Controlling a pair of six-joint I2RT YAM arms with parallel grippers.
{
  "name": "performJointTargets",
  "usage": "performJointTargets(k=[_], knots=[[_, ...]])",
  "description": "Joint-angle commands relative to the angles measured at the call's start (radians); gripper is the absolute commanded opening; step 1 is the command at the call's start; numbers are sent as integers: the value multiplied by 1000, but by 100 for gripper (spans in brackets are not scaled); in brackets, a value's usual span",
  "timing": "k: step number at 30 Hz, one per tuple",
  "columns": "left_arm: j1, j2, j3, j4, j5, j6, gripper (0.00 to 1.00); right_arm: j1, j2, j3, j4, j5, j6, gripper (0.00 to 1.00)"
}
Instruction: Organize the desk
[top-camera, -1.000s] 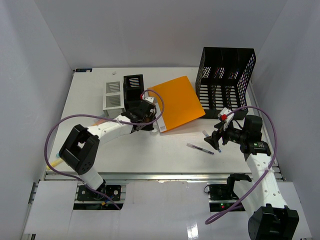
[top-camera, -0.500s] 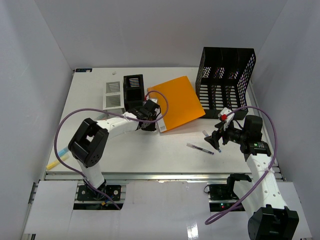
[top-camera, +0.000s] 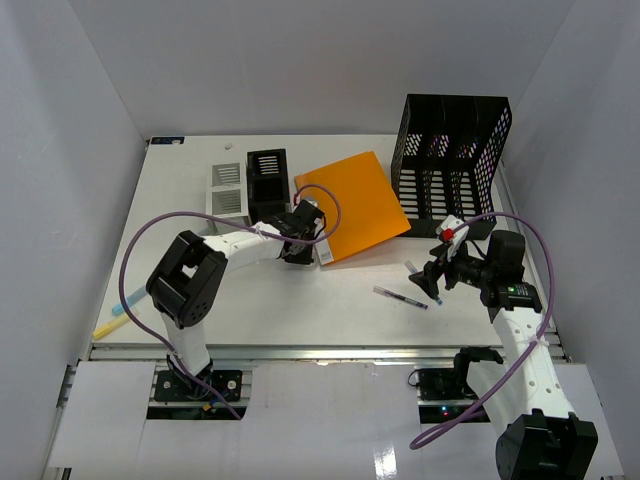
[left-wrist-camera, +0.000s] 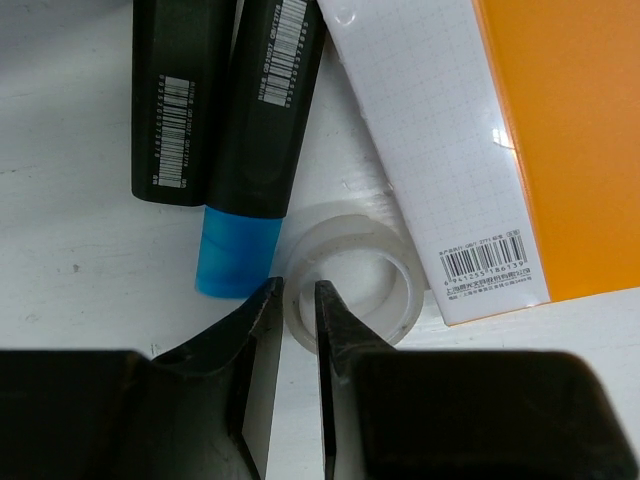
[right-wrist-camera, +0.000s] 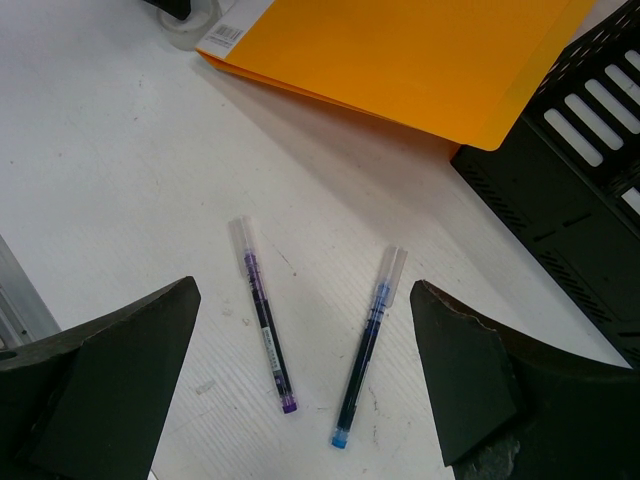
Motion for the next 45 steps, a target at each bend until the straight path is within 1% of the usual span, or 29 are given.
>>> performJointTargets(k=[1,4,6,9,13,17,19,21,24,28,32,36,42,43,44,45], knots=[[-9,18,35,-36,0,5,26,-6,-16,24,5,-1,-3,92],[-21,5,34,-37,-11,4,8,-6,-15,24,5,-1,-3,92],[-29,-18,41,-39,-18,6,0,-6,-15,24,5,-1,-3,92],[-38,-76,59,-67,-33,17,0,-6,-19,24,5,1,-3,92],[-40,-195,87,-104,-52,39,0,-6,-24,24,5,0,-3,92],[-35,-286,171,-160,-117,76,0,-6,-23,26,7,-2,-2,92],[-8,-304,223,-175,-139,89,0,-6,-21,24,7,-1,-2,92],[53,-304,274,-181,-131,106,0,-7,-24,24,7,-2,-2,92],[138,-254,349,-194,-97,121,0,-9,-37,21,7,-2,-2,92],[233,-173,429,-192,-117,141,0,-10,-41,21,6,1,-2,92],[296,-79,509,-200,-110,164,0,-12,-43,20,7,0,0,92],[313,-17,560,-213,-109,181,0,-14,-52,18,5,2,0,92],[314,17,557,-222,-96,190,0,-15,-49,20,5,2,0,92],[315,18,550,-222,-93,189,1,-15,-49,20,6,3,0,92],[315,17,544,-221,-96,188,9,-15,-49,20,6,4,0,92],[315,17,540,-219,-100,188,22,-15,-49,20,5,4,0,92]])
